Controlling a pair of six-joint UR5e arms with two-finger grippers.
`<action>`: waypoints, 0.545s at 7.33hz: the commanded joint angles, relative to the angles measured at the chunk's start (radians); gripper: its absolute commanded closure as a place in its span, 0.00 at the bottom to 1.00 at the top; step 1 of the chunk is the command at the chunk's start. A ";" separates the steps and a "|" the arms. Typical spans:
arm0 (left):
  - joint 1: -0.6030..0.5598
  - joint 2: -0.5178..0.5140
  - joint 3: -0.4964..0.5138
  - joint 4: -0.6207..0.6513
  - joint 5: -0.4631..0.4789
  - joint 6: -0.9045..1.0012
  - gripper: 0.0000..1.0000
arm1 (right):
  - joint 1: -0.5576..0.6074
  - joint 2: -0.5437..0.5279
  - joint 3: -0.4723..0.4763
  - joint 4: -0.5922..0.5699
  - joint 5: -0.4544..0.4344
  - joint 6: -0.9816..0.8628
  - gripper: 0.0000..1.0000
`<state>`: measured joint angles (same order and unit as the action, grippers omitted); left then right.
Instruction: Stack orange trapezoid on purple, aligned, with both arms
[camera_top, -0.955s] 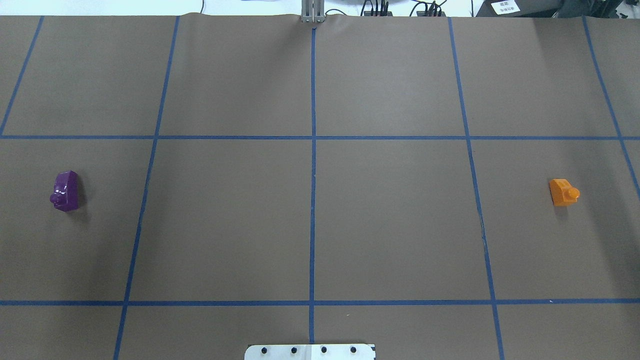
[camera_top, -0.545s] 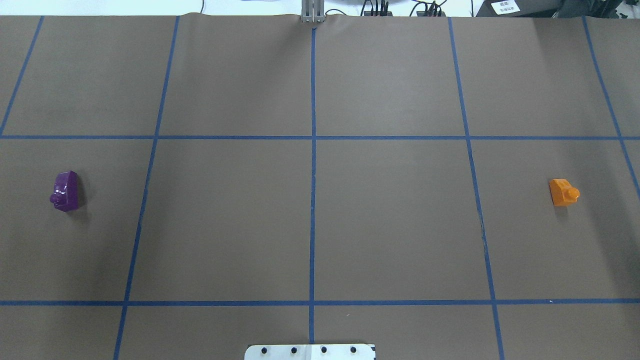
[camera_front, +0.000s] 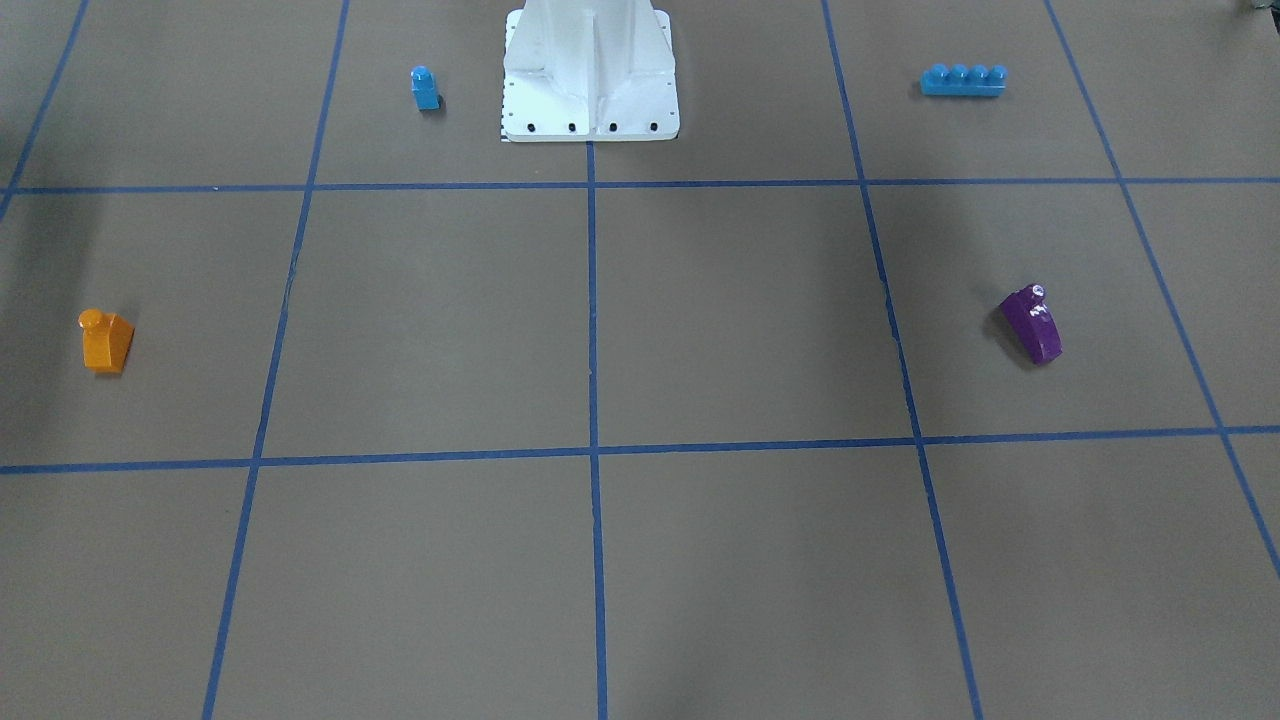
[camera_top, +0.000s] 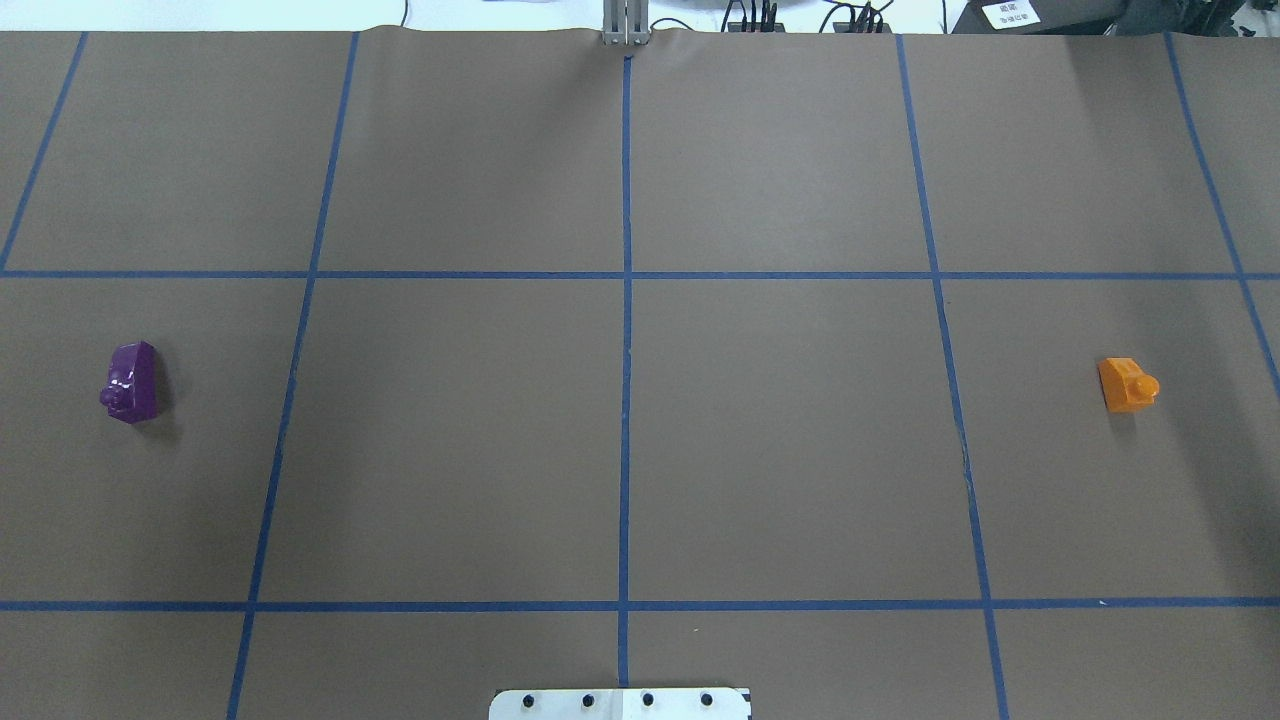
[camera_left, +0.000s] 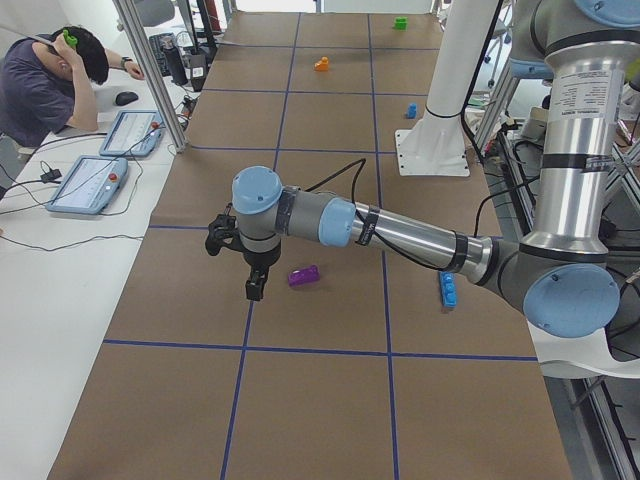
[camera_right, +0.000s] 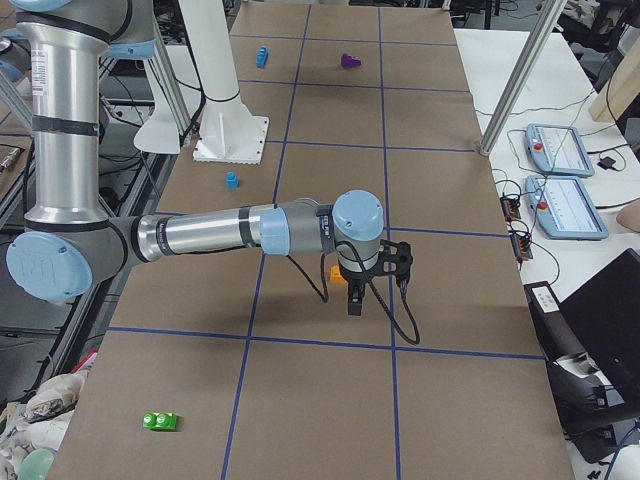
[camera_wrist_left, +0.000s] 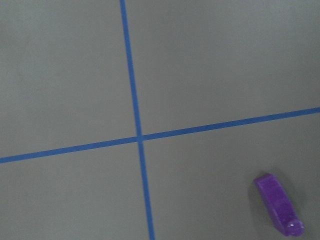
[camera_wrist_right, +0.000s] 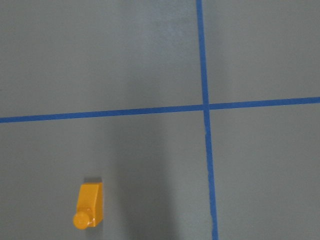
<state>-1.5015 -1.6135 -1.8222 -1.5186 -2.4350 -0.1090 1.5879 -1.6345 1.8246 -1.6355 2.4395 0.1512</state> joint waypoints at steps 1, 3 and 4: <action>0.064 -0.072 0.053 -0.087 -0.094 -0.337 0.00 | -0.005 0.008 -0.007 -0.001 0.096 0.002 0.00; 0.238 -0.072 0.076 -0.249 0.067 -0.578 0.00 | -0.005 0.004 -0.007 0.002 0.090 0.005 0.00; 0.345 -0.043 0.077 -0.369 0.193 -0.756 0.00 | -0.005 -0.001 -0.005 0.002 0.087 0.004 0.00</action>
<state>-1.2768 -1.6768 -1.7519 -1.7572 -2.3853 -0.6527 1.5834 -1.6303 1.8187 -1.6345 2.5279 0.1550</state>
